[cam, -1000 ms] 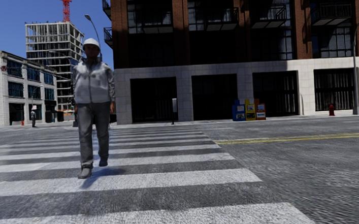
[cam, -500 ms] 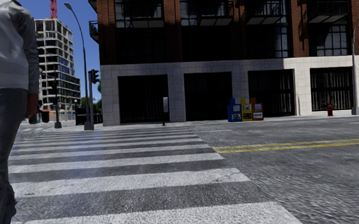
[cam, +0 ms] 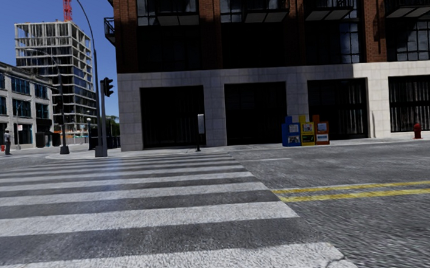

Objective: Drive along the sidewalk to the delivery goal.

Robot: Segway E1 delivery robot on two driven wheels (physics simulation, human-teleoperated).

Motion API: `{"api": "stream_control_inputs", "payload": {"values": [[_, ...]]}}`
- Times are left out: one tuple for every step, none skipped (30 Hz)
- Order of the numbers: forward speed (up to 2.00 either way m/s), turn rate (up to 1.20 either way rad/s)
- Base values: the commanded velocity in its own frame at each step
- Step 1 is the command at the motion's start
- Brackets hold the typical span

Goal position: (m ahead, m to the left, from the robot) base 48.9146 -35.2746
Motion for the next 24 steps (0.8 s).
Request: {"api": "stream_control_inputs", "payload": {"values": [[2.00, 0.44], [2.00, 0.46], [2.00, 0.47], [2.00, 0.47], [2.00, 0.47], [2.00, 0.47], [2.00, 0.47], [2.00, 0.47], [2.00, 0.47], [2.00, 0.47], [2.00, 0.47], [2.00, 0.47], [2.00, 0.47], [2.00, 0.44], [2.00, 0.44], [2.00, 0.25], [2.00, 0.09], [2.00, 0.00], [2.00, 0.00], [2.00, 0.00], [2.00, 0.00], [2.00, 0.00], [2.00, 0.00], [2.00, 0.00]]}}
